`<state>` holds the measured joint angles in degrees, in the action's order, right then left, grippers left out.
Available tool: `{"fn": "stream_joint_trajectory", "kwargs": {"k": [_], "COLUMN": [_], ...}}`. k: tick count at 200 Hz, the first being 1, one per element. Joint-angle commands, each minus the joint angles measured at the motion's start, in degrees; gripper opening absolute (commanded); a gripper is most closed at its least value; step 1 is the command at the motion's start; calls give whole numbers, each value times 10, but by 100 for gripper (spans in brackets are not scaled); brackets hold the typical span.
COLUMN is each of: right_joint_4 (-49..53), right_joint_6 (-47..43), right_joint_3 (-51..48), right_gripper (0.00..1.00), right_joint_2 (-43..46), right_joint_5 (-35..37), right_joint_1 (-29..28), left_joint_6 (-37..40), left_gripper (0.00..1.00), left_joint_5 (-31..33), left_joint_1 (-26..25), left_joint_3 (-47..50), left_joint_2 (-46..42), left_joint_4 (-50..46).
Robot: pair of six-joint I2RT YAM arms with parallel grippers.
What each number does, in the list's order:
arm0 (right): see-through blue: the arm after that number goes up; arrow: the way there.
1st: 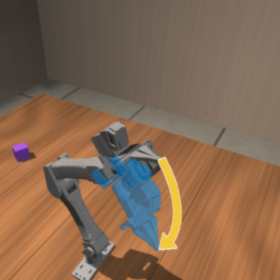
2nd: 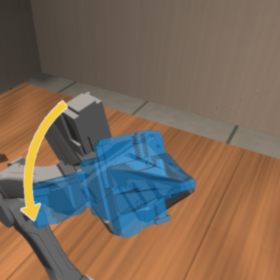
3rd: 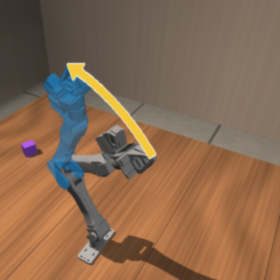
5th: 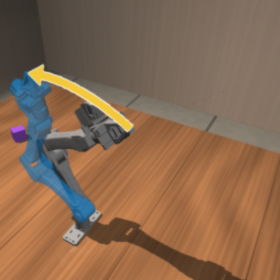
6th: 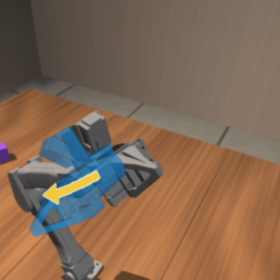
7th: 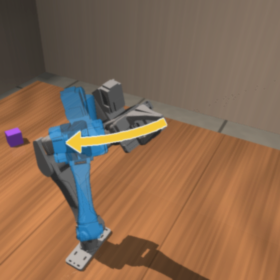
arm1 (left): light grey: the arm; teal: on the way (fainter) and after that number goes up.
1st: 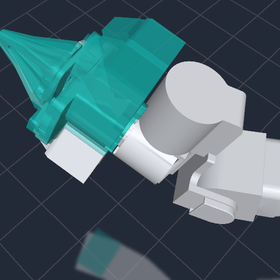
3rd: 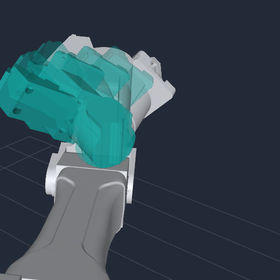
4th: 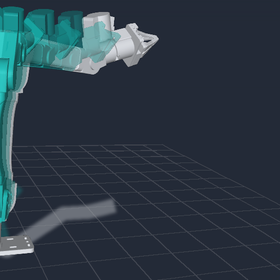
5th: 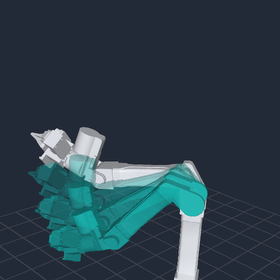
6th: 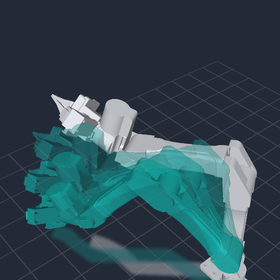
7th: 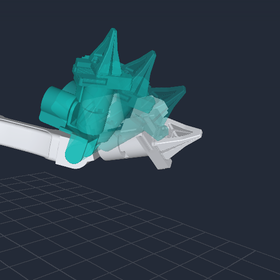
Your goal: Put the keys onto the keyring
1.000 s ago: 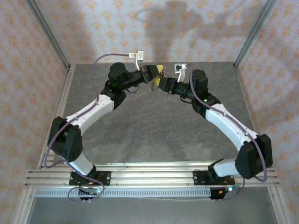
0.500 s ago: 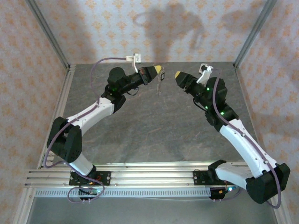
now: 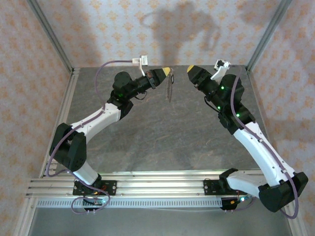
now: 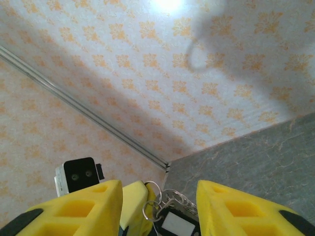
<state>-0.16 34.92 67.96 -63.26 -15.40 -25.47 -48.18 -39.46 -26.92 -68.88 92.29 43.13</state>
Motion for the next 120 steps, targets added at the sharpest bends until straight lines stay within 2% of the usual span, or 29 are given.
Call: {"fn": "stream_joint_trajectory", "kwargs": {"k": [1,33,69,120], "right_joint_4": [13,18,12,1], "right_joint_6": [0,0,10,28], "right_joint_3": [26,31,49,49], "right_gripper": [43,42,32,32], "right_joint_2": [7,6,-15,-25], "right_joint_5": [-2,-1,-42,-57], "right_joint_1": [-3,-3,-3,-3], "left_joint_6": [-2,6,4,6], "left_gripper": [0,0,0,0], "left_joint_5": [13,19,22,22], "left_joint_1": [-7,-11,-12,-12], "left_joint_3": [-2,-3,-4,-1], "left_joint_2": [-5,-11,-10,-9], "left_joint_4": [32,25,25,26]}}
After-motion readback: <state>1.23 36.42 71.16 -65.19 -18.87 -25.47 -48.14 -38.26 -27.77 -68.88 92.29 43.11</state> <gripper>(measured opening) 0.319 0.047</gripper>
